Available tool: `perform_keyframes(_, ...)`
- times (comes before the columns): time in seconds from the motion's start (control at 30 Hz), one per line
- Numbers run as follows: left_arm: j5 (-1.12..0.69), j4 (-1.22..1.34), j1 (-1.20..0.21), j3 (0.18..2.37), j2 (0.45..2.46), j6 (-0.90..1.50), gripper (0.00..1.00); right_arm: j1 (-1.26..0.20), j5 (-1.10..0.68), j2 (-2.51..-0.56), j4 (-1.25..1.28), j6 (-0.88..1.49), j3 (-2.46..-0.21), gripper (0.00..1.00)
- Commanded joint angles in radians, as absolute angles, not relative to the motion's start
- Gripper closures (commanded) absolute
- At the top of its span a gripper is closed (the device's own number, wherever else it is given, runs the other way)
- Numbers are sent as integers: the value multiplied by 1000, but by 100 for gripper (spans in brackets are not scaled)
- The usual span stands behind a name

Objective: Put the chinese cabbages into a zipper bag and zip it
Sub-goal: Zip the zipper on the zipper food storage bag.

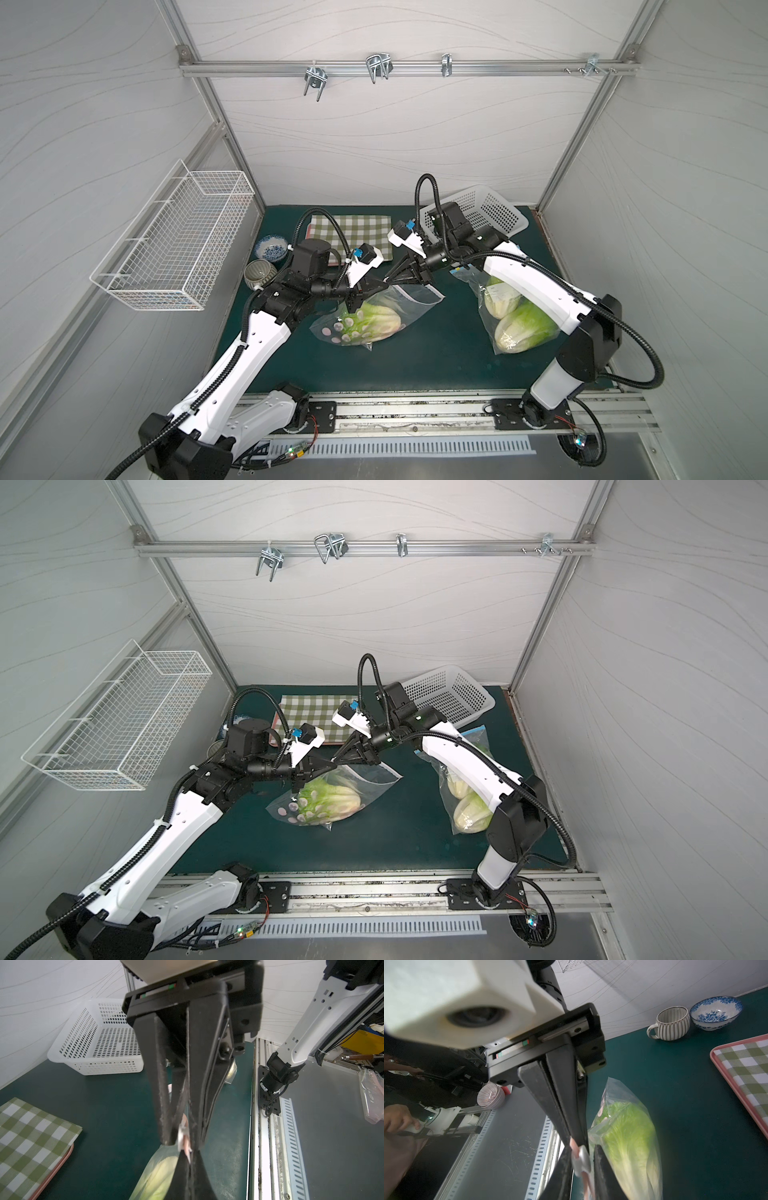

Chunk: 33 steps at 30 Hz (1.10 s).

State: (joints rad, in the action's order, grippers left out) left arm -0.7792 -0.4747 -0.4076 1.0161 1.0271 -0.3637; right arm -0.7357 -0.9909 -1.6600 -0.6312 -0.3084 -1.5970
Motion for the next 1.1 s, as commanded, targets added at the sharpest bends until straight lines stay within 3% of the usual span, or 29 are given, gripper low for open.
perform_keyframes(0.0,-798,-450,-410,1060,1014,-388,100,-742,-1005,-1666,-663,-347,-1594,87)
perform_keyframes(0.3,-713,-379,-410,1062,996,-330,100,-727,-943,-1631,-637,-340,-1567,100)
perform_keyframes(0.7,-547,-372,-408,1086,970,-307,100,-712,-682,-1502,-576,-361,-1435,100)
perform_keyframes(1.07,-477,-362,-398,1102,958,-244,100,-693,-546,-1449,-550,-361,-1367,100)
